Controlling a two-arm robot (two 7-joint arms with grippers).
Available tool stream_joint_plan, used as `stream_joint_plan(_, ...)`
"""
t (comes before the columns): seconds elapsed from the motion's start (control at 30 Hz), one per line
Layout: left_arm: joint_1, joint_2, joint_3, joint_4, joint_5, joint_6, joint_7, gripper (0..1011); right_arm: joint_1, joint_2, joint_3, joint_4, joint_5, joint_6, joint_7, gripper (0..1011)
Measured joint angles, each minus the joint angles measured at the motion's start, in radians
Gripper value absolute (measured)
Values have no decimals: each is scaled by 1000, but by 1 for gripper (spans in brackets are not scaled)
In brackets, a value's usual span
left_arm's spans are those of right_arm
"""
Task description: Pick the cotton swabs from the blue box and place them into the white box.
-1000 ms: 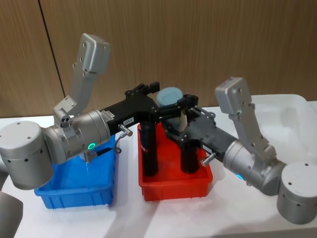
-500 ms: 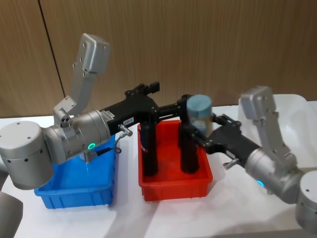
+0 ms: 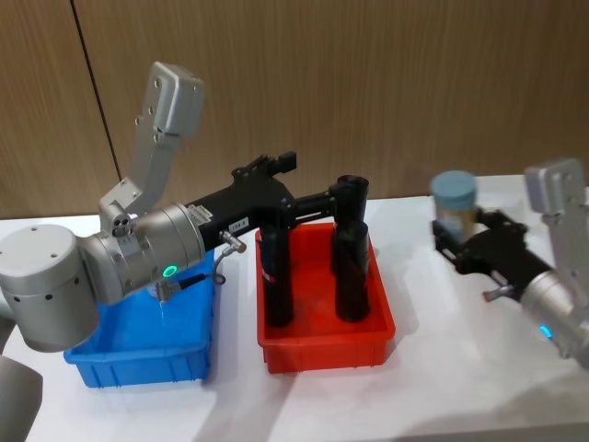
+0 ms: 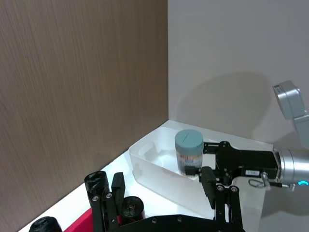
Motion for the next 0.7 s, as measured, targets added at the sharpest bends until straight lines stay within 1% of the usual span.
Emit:
stream_joint_plan(0.13, 0, 0, 0, 0, 0, 0, 0, 1003, 9, 16, 22, 22, 2, 15, -28, 621)
stream_joint_plan(0.27, 0, 0, 0, 0, 0, 0, 0, 1003, 30, 33, 46, 59, 2, 47, -51, 621)
stream_joint_plan(0.3, 0, 0, 0, 0, 0, 0, 0, 1003, 30, 33, 46, 59, 2, 47, -51, 621)
stream_joint_plan(0.43, 0, 0, 0, 0, 0, 0, 0, 1003, 65, 49, 67, 115, -11, 93, -59, 621)
stream_joint_plan(0.47, 0, 0, 0, 0, 0, 0, 0, 1003, 65, 49, 67, 115, -11, 93, -59, 621)
stream_joint_plan(0.7, 0, 0, 0, 0, 0, 0, 0, 1003, 123, 62, 85, 211, -39, 156, -47, 621)
